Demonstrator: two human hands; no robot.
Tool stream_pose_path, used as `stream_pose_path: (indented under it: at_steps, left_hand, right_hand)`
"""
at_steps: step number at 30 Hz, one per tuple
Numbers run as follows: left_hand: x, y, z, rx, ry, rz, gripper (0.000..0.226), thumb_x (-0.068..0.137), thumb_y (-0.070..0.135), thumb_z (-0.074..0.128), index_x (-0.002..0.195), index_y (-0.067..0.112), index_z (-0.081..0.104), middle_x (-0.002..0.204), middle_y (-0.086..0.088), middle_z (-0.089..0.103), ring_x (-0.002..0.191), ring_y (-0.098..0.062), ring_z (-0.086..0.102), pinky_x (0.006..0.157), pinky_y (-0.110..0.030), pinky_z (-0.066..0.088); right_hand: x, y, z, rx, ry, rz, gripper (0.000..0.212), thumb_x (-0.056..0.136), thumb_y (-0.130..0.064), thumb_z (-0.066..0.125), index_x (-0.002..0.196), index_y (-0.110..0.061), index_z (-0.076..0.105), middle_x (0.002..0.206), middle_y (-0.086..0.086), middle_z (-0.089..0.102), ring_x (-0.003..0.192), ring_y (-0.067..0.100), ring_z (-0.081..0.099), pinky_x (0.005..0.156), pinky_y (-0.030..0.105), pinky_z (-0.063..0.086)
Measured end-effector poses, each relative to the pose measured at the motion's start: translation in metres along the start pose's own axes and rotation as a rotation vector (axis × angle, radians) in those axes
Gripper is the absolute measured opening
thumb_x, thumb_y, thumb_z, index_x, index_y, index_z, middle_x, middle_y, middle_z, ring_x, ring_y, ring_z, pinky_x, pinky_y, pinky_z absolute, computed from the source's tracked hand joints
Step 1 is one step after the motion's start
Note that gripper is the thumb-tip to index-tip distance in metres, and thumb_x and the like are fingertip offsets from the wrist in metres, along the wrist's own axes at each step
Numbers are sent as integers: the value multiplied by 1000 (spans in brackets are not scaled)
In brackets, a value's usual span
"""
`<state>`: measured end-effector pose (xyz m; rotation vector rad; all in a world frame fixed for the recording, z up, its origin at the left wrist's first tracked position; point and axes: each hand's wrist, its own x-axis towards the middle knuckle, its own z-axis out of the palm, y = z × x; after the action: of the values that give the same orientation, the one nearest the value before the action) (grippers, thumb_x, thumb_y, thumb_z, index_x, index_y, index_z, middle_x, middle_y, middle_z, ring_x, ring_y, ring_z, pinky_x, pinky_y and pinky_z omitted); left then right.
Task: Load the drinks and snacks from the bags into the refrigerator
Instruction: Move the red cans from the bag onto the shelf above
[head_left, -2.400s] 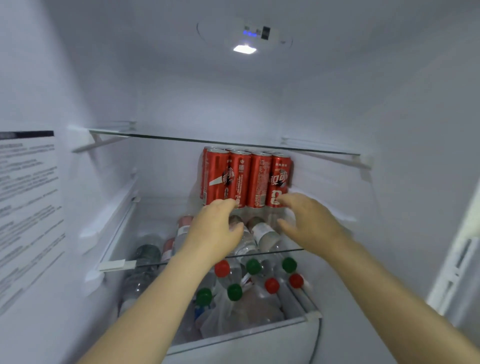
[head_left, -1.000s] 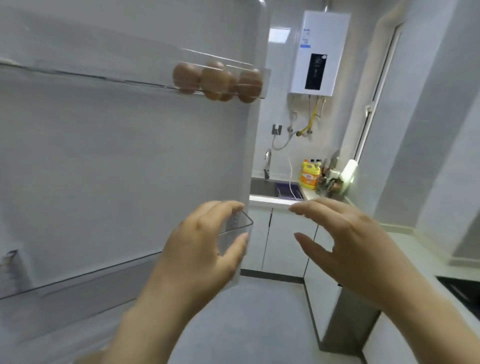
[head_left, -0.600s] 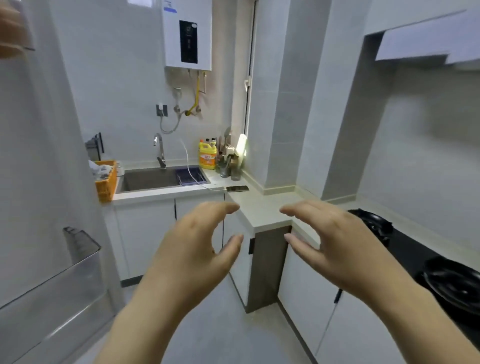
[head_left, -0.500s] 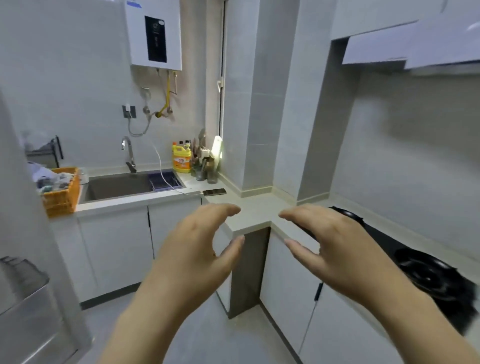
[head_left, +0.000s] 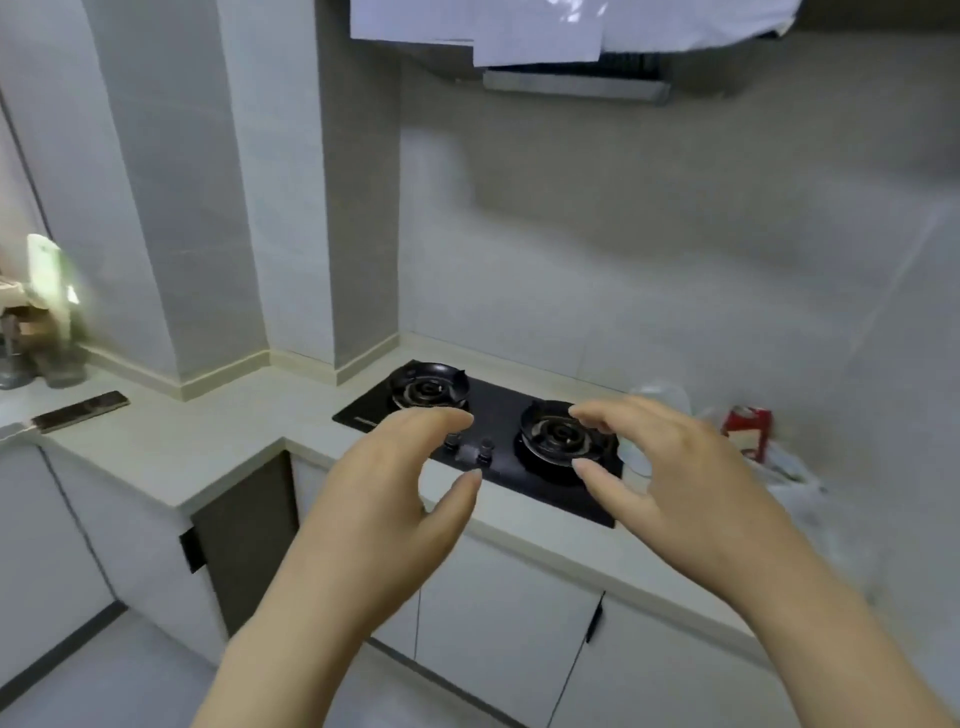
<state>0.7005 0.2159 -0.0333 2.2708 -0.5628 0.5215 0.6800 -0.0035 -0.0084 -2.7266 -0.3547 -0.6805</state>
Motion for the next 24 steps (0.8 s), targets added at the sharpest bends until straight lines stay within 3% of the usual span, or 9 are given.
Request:
stream_pose_path:
  at_steps: [5, 10, 15, 19, 24]
  left_hand:
    - [48, 16, 53, -82, -59, 68, 41, 87, 35, 58, 127, 37, 51, 98, 34, 47, 96, 32, 37, 74, 0, 38]
    - [92, 40, 106, -101, -119, 127, 40, 86, 33, 61, 125, 35, 53, 103, 28, 51, 93, 25, 43, 76, 3, 35]
    - [135, 66, 160, -139, -144, 154, 39, 86, 32, 61, 124, 36, 55, 100, 35, 47, 88, 32, 37, 78, 7, 32]
    - [156, 76, 202, -151, -188, 158, 37, 87, 30, 62, 123, 34, 56, 105, 28, 51, 90, 19, 46, 78, 2, 35]
    - [184, 81, 243, -162, -235, 154, 37, 87, 29, 62, 123, 34, 57, 103, 28, 51, 96, 8, 50, 78, -3, 37]
  right_hand:
    - [-5, 58, -8, -21, 11, 137, 32, 87, -33, 63, 119, -34, 59, 110, -26, 59, 102, -6, 52, 82, 3, 36]
    - [-4, 122, -17, 14, 76, 230, 35, 86, -37, 62, 122, -37, 58, 112, -27, 56, 105, -7, 52, 87, 10, 40]
    - [3, 185, -26, 32, 131, 296, 34, 85, -35, 65, 119, -34, 61, 113, -25, 59, 104, -6, 55, 92, 18, 44]
    - [2, 232, -28, 41, 115, 360, 34, 86, -35, 64, 120, -35, 60, 114, -24, 60, 105, -5, 54, 90, 9, 38]
    - [2, 280, -19, 64, 119, 422, 34, 84, -38, 65, 118, -35, 62, 112, -23, 61, 105, -5, 56, 93, 21, 46]
